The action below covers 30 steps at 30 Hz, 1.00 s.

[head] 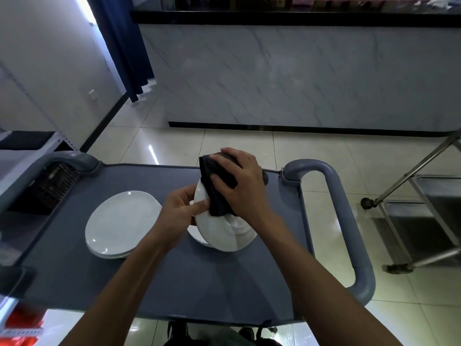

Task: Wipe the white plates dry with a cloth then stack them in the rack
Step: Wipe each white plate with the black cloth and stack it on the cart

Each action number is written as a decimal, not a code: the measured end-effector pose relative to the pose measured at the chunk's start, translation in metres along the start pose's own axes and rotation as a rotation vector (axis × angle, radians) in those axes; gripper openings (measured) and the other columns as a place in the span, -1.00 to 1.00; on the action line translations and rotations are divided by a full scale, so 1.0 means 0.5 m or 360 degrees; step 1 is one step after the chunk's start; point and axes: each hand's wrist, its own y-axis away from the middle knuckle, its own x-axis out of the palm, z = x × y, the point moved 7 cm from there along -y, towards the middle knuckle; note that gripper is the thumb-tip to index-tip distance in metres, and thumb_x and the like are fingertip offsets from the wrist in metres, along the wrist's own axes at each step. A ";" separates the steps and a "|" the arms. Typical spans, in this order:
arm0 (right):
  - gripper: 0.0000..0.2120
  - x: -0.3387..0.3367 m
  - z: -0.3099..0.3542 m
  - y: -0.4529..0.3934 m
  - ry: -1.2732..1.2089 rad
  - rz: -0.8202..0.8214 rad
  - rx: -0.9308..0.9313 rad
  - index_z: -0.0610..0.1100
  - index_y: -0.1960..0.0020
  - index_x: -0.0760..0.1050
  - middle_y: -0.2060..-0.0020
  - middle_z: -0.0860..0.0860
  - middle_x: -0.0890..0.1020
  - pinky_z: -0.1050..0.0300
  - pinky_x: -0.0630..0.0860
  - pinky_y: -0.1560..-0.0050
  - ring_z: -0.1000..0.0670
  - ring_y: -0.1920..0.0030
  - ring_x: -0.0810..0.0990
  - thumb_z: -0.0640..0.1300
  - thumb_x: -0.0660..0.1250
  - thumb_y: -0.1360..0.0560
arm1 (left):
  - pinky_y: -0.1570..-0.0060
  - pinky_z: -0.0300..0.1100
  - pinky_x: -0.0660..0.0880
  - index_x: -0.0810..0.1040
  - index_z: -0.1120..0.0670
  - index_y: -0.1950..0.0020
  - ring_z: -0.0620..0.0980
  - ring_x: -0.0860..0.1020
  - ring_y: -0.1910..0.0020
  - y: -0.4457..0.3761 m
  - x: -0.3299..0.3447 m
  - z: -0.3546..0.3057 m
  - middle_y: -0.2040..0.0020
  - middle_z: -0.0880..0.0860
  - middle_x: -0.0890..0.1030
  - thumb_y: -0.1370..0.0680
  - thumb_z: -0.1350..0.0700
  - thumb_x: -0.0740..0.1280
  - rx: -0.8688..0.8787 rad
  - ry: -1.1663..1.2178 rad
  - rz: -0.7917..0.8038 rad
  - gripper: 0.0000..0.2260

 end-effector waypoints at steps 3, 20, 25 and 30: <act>-0.63 -0.006 -0.004 -0.014 -0.0035 -0.0046 0.0038 -0.01 -0.32 0.57 -0.29 0.02 0.55 -0.06 0.41 -0.32 -0.02 -0.29 0.45 -0.04 0.43 -0.52 | 0.10 0.12 0.62 0.69 0.02 -0.15 0.25 0.67 -0.05 0.001 -0.002 -0.003 -0.10 0.22 0.69 -0.49 0.13 0.42 0.0011 0.0085 -0.0009 -0.76; -0.58 -0.052 -0.090 -0.010 -0.0432 -0.0172 0.0510 0.01 -0.36 0.50 -0.21 0.13 0.55 0.33 0.37 -0.31 0.25 -0.24 0.47 -0.14 0.42 -0.52 | 0.02 -0.11 0.63 0.71 0.12 -0.06 0.06 0.66 -0.03 -0.009 -0.081 0.020 -0.08 0.14 0.70 -0.48 0.18 0.35 -0.0042 0.0794 -0.0370 -0.79; -0.51 -0.033 -0.075 0.019 -0.0322 -0.0143 0.0505 -0.02 -0.44 0.45 -0.34 0.08 0.47 0.26 0.31 -0.41 0.11 -0.35 0.42 -0.14 0.42 -0.53 | -0.02 -0.12 0.63 0.72 0.09 -0.10 0.04 0.67 -0.08 -0.011 -0.072 0.004 -0.14 0.13 0.69 -0.49 0.18 0.33 0.0019 0.0907 -0.0411 -0.76; -0.52 -0.018 -0.038 0.046 -0.0076 -0.0099 0.0294 -0.05 -0.45 0.45 -0.46 -0.06 0.38 -0.09 0.30 -0.47 -0.10 -0.46 0.33 -0.10 0.38 -0.55 | 0.03 -0.11 0.63 0.71 0.11 -0.10 0.06 0.67 -0.08 -0.008 -0.059 -0.008 -0.14 0.15 0.69 -0.48 0.19 0.33 0.0029 0.0901 -0.0484 -0.75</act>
